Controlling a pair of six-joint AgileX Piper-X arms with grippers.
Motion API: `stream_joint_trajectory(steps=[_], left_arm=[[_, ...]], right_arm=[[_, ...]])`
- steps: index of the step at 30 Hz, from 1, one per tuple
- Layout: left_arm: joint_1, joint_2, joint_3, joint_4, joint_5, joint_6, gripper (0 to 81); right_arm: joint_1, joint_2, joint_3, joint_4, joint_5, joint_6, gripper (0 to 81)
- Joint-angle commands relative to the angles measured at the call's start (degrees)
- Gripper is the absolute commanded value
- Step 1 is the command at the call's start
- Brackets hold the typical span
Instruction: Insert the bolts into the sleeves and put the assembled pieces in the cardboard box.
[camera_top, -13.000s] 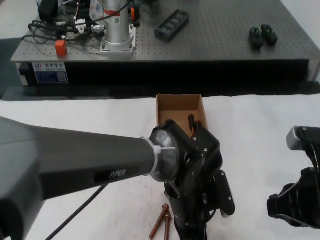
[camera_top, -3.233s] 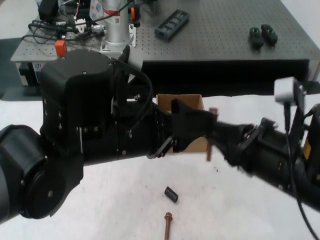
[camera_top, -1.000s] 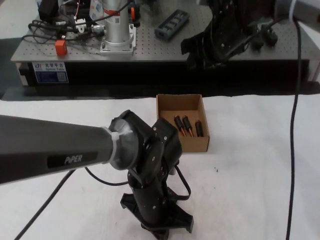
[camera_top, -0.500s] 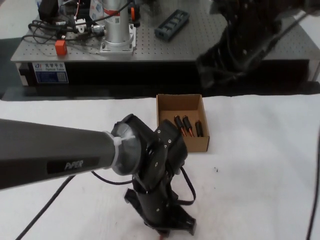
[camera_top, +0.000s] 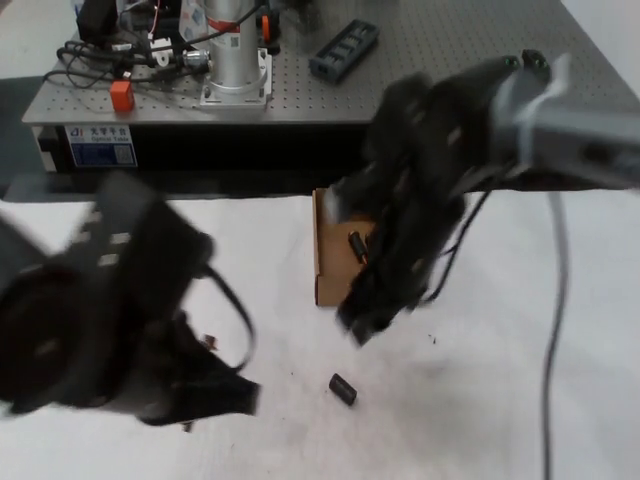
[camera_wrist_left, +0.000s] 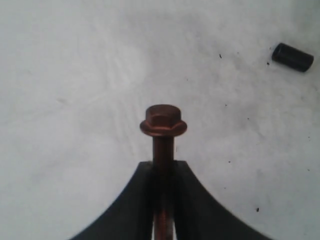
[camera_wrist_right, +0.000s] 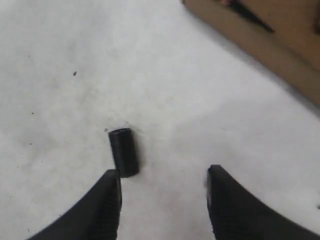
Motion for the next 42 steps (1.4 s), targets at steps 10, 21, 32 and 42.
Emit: stream_joint_trajectory(steps=[10,21,32,42], left_arm=[[3.6,-17.8,3.3,-1.1,-1.0,0.7,0.6],[3.6,-18.1,3.5,-7.1,7.4,-3.8,0.6],[3.6,-17.7,13.5,-46.2,28.0,-18.3,0.6],[3.6,-11.2,14.7,-56.8,37.6,-24.0,0.6]], right_arm=[[3.7,7.2,-0.1,-3.6,5.1,-2.0,35.3],[2.3,4.3,1.0,-0.8,2.5,-2.0,3.1],[0.2,-33.4,31.8,-24.9,-23.4,12.2,3.1],[5.8,-46.2,47.5,-54.3,-31.9,33.8,3.1]])
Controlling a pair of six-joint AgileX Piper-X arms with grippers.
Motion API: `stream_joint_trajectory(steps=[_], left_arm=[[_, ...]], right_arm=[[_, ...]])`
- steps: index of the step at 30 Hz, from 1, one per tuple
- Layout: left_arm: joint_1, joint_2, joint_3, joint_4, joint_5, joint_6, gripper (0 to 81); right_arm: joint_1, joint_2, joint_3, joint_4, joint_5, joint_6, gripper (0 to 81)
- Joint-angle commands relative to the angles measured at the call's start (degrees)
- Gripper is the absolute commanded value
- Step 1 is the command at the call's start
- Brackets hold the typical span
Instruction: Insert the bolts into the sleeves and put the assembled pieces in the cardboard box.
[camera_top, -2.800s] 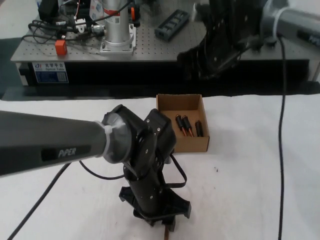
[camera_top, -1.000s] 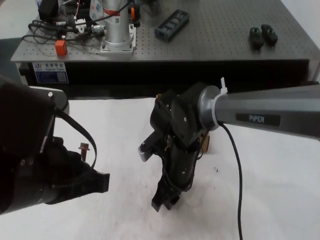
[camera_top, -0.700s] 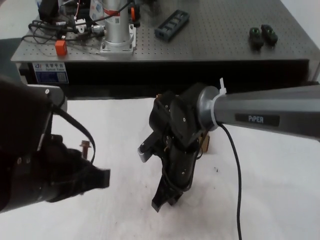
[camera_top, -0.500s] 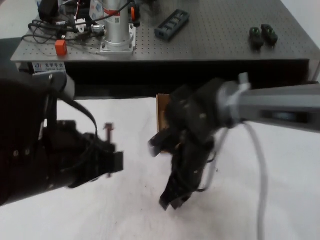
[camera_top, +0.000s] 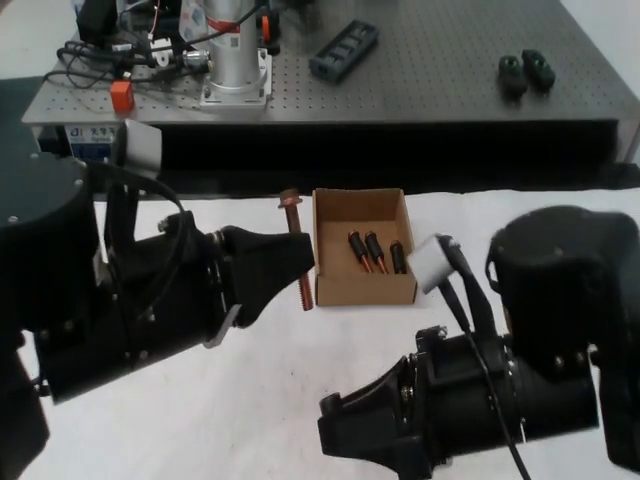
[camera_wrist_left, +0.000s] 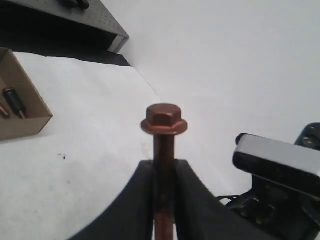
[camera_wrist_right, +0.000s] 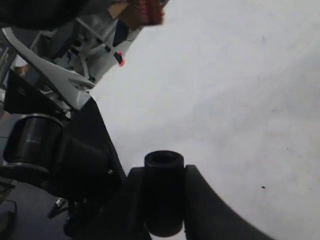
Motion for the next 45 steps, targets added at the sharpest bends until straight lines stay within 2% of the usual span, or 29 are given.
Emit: stream_joint_trajectory(steps=[1,10,24,30,39,45], left_arm=[[0.2,1.5,0.0,-2.9,1.1,-2.2,0.6],[0.2,1.5,0.0,-2.8,2.5,-1.0,0.6],[0.2,1.5,0.0,-2.8,6.6,0.6,0.6],[0.2,1.5,0.0,-2.8,6.6,0.6,0.6],[0.2,1.5,0.0,-2.8,7.2,0.6,0.6],[0.2,1.5,0.0,-2.8,7.8,0.6,0.6]], right_arm=[[0.2,-0.6,0.1,-3.4,0.5,1.7,3.1],[0.2,-0.6,0.0,-12.1,1.7,2.1,3.1],[0.1,-0.6,0.0,-12.2,2.9,2.1,3.1],[0.1,-0.6,0.0,-8.0,-1.4,3.8,3.1],[-0.8,-0.6,0.0,-9.6,4.0,2.9,3.1],[-1.4,-0.6,0.0,-13.0,4.2,2.9,3.1]])
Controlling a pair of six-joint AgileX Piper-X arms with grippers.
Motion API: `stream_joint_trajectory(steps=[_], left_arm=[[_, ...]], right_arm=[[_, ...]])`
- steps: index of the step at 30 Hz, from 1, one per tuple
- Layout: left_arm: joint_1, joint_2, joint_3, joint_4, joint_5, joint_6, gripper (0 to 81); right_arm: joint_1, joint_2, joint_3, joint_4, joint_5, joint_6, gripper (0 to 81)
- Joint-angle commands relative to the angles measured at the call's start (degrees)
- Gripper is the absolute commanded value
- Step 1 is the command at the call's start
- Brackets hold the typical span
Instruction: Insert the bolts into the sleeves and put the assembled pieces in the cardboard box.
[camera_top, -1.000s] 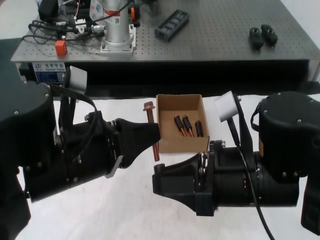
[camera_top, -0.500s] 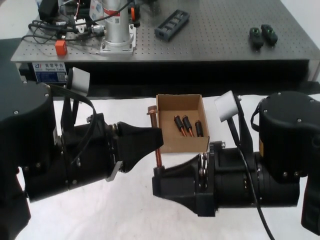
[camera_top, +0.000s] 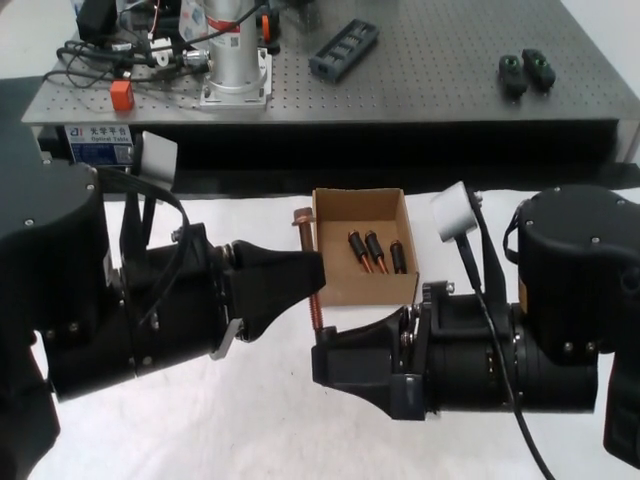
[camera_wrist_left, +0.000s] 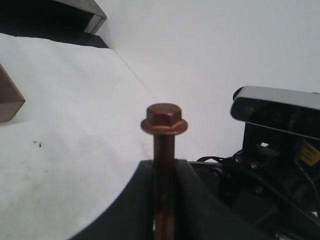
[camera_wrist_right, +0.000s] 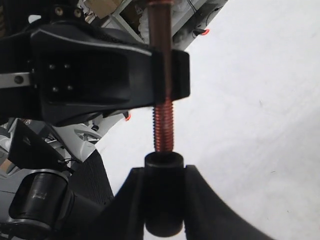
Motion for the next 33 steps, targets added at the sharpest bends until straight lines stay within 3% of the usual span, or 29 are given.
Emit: stream_joint_trajectory(steps=[1,15,33], left_arm=[[0.0,-0.2,-0.3,-0.4,1.2,1.1,0.6],[0.0,-0.2,-0.3,-0.5,3.2,0.6,0.6],[0.0,-0.2,-0.3,-0.8,8.2,0.7,0.6]], right_arm=[[-0.5,-0.6,-0.3,-3.8,0.5,-0.5,3.1],[-0.5,-0.6,-0.3,-4.3,-3.7,-0.5,3.1],[-0.8,-0.6,-0.3,-9.6,0.4,-0.5,3.1]])
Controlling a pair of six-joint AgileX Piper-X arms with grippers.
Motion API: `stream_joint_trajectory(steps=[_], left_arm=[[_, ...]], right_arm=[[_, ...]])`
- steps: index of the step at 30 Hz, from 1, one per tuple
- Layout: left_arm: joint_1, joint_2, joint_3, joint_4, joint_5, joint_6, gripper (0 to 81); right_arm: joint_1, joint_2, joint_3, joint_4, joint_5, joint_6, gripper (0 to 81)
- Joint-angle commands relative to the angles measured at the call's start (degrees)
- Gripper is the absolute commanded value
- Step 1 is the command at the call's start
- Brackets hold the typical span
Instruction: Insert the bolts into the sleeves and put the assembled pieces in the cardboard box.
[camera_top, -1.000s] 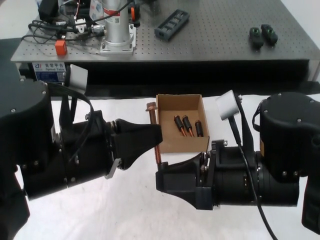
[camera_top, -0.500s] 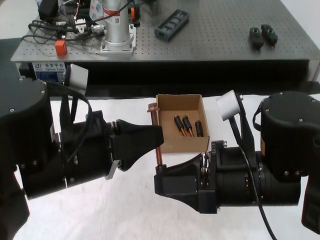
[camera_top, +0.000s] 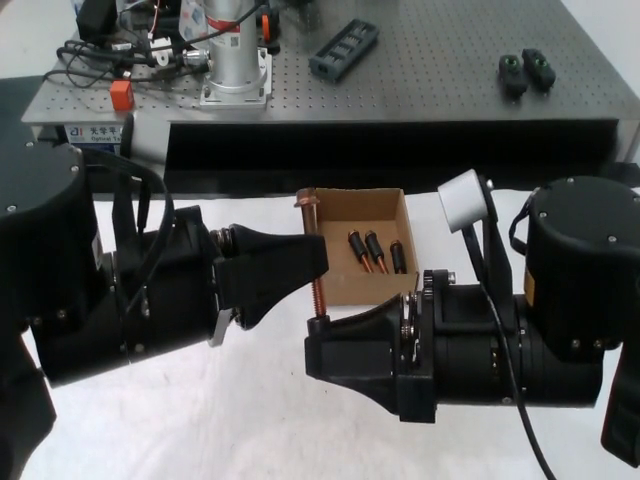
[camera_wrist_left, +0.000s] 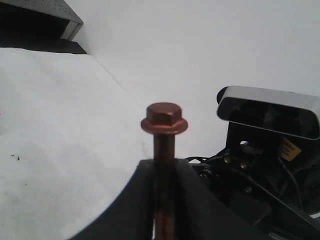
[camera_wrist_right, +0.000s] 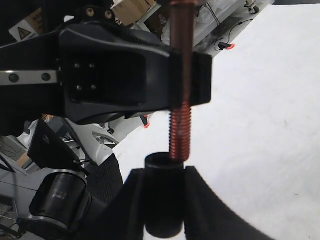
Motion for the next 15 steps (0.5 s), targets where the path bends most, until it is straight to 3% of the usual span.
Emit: stream_joint_trajectory(steps=[1,15], left_arm=[[-0.3,-0.2,0.1,1.1,4.6,0.7,0.6],[-0.3,-0.2,0.1,1.1,4.4,1.2,0.6]], right_arm=[[-1.1,-0.6,-0.6,-3.5,3.3,-0.3,3.1],[-4.2,-0.6,-0.6,-3.3,1.2,0.2,3.1]])
